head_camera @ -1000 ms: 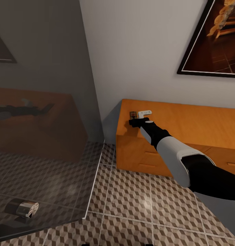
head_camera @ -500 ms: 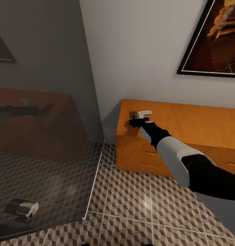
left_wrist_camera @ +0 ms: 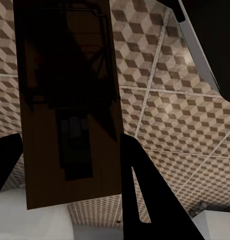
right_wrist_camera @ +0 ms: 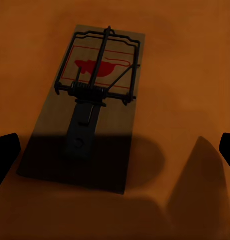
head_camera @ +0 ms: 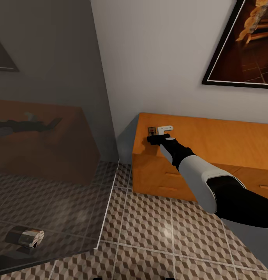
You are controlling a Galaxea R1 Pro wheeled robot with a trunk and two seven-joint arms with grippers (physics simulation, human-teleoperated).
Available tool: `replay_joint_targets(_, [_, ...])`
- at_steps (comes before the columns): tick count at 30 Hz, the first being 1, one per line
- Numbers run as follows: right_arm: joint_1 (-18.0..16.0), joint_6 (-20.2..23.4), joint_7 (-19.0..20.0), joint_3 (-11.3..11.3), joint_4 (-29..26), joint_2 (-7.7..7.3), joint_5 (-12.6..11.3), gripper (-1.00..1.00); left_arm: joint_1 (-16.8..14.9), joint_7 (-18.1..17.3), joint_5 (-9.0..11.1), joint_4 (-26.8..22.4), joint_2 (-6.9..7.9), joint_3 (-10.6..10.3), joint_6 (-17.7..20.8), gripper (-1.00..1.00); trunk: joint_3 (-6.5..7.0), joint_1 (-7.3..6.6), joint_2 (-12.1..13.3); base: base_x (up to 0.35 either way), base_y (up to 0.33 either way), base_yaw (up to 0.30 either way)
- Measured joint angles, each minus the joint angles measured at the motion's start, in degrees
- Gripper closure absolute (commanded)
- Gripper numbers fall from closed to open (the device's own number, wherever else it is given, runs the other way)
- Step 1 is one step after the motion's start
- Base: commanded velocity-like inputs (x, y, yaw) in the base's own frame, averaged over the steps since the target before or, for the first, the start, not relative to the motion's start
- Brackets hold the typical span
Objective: Take the four mousetraps from the cabinet in the bathroom and place them on the bathroom floor. Make sure all four end up on the same floor surface, and ensure that at least two of them are either under or directly next to the same bathroom sink.
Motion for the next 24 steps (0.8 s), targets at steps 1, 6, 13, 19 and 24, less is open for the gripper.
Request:
replay_joint_targets(1, [0.0, 0.0, 0.0, 0.0, 0.0, 0.00, 0.0, -1.00, 0.0, 0.0, 0.0, 0.0, 0.00, 0.0, 0.0, 1.00, 0.00, 0.00, 0.0, 0.000, 0.000, 0.000])
replay_joint_targets(6, [0.0, 0.0, 0.0, 0.0, 0.0, 0.00, 0.0, -1.00, 0.0, 0.0, 0.0, 0.0, 0.00, 0.0, 0.0, 1.00, 0.00, 0.00, 0.0, 0.000, 0.000, 0.000])
replay_joint_targets(13, [0.0, 0.0, 0.0, 0.0, 0.0, -0.01, 0.1, -1.00, 0.0, 0.0, 0.0, 0.1, 0.00, 0.0, 0.0, 1.00, 0.00, 0.00, 0.0, 0.000, 0.000, 0.000])
replay_joint_targets(19, [0.0, 0.0, 0.0, 0.0, 0.0, -0.01, 0.1, -1.00, 0.0, 0.0, 0.0, 0.0, 0.00, 0.0, 0.0, 1.00, 0.00, 0.00, 0.0, 0.000, 0.000, 0.000])
replay_joint_targets(24, [0.0, 0.0, 0.0, -0.1, 0.0, 0.00, 0.1, -1.00, 0.0, 0.0, 0.0, 0.1, 0.00, 0.0, 0.0, 1.00, 0.00, 0.00, 0.0, 0.000, 0.000, 0.000])
